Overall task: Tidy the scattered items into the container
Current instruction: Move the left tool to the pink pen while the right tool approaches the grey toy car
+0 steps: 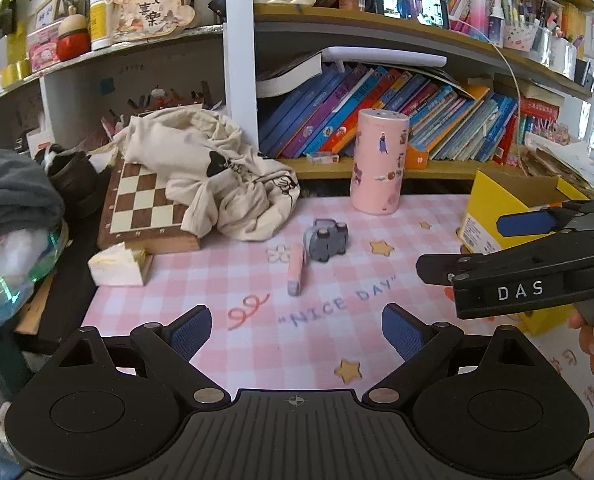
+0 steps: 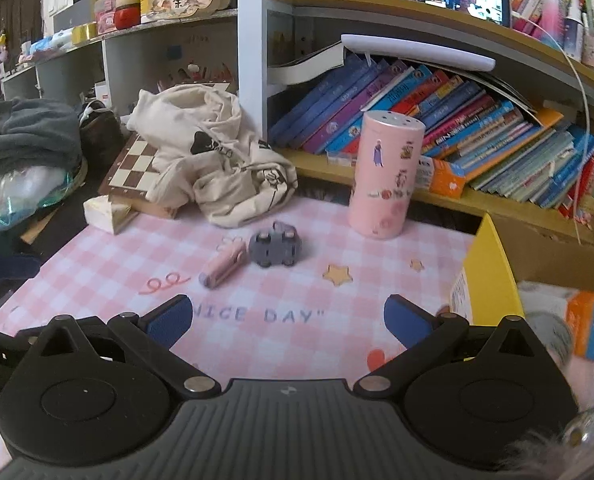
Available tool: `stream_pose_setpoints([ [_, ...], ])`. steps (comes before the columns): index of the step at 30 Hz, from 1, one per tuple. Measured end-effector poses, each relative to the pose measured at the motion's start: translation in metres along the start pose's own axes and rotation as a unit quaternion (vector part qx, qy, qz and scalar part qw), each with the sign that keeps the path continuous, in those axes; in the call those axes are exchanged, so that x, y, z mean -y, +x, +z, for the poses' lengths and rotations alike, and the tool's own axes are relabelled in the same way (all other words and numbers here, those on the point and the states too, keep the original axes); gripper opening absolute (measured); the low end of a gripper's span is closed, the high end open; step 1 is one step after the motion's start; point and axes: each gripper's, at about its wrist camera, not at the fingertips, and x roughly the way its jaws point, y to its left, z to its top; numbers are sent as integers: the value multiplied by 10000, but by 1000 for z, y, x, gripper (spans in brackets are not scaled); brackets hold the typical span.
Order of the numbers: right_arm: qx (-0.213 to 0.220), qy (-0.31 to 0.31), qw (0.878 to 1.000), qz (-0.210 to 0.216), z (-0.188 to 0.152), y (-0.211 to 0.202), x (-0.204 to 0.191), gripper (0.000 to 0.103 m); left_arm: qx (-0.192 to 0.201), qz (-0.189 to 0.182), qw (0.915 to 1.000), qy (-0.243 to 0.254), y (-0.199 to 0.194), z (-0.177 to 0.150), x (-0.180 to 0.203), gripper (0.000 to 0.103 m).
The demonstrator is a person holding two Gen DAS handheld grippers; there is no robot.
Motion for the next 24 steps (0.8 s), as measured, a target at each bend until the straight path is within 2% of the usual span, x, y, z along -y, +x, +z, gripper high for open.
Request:
stream_pose_setpoints([
  [5,-60,93,9999,73,12,26,8,103,15,20,10000,-5,26,8,-1,93],
  [18,-322,222,9986,367,31,100,14,101,-411,190,9990,36,101,14,-1,88],
  [24,-452,308,9973,483,40,129,17,101,-520,274,9983,3,131,18,-2,79],
])
